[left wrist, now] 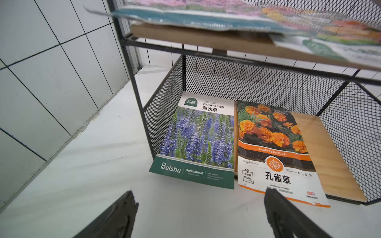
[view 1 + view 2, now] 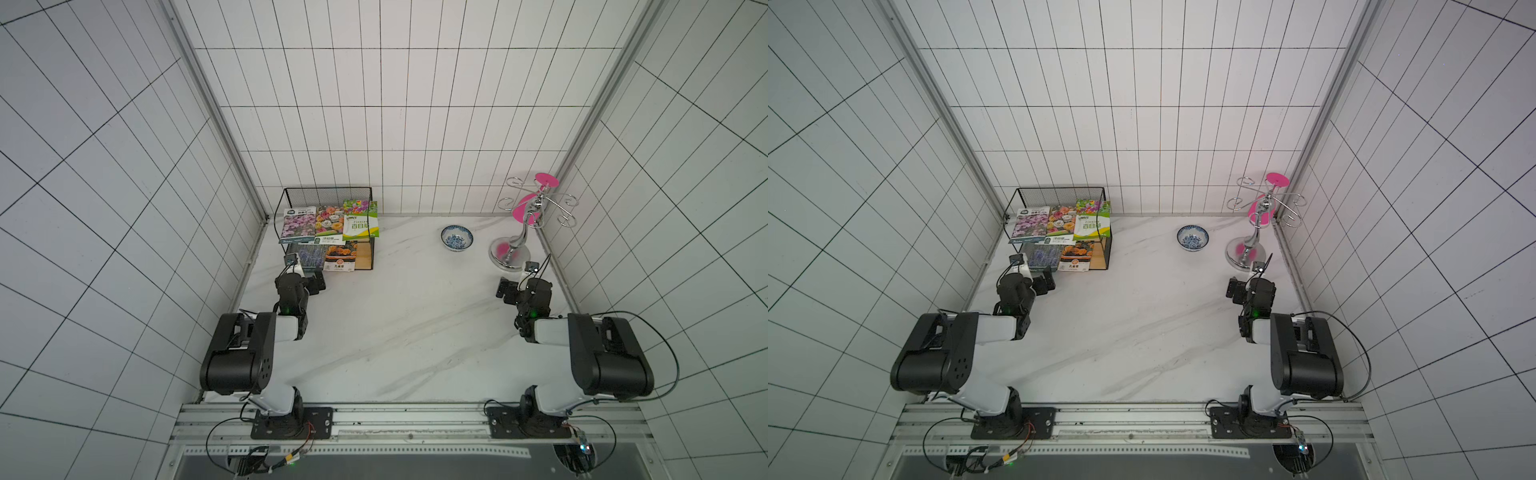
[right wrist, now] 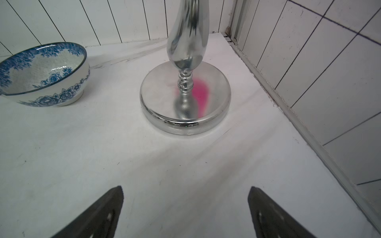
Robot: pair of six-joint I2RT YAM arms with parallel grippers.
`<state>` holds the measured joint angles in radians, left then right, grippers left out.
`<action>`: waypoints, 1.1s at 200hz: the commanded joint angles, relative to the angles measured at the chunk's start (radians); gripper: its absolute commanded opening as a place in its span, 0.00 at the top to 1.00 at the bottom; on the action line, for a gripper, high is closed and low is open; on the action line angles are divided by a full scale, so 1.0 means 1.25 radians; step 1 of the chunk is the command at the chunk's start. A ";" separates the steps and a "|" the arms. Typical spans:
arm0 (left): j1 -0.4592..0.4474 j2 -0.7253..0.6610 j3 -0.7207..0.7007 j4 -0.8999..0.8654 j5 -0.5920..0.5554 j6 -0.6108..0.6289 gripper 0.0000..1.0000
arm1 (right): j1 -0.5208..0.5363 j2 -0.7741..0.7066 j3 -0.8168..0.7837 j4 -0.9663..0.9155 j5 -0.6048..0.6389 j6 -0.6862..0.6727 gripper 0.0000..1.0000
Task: Take the seed bag off the shelf
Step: Pick up the seed packet from the shelf.
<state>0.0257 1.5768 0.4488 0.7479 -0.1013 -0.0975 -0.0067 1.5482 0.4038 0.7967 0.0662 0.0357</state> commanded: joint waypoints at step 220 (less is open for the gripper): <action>0.026 -0.101 0.242 -0.548 -0.100 -0.119 0.01 | 0.010 -0.201 0.292 -0.661 0.008 0.226 0.01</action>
<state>0.0433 1.5150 0.6613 0.3782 -0.1936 -0.1715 -0.0063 1.3628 0.7151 0.2588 0.0937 0.1719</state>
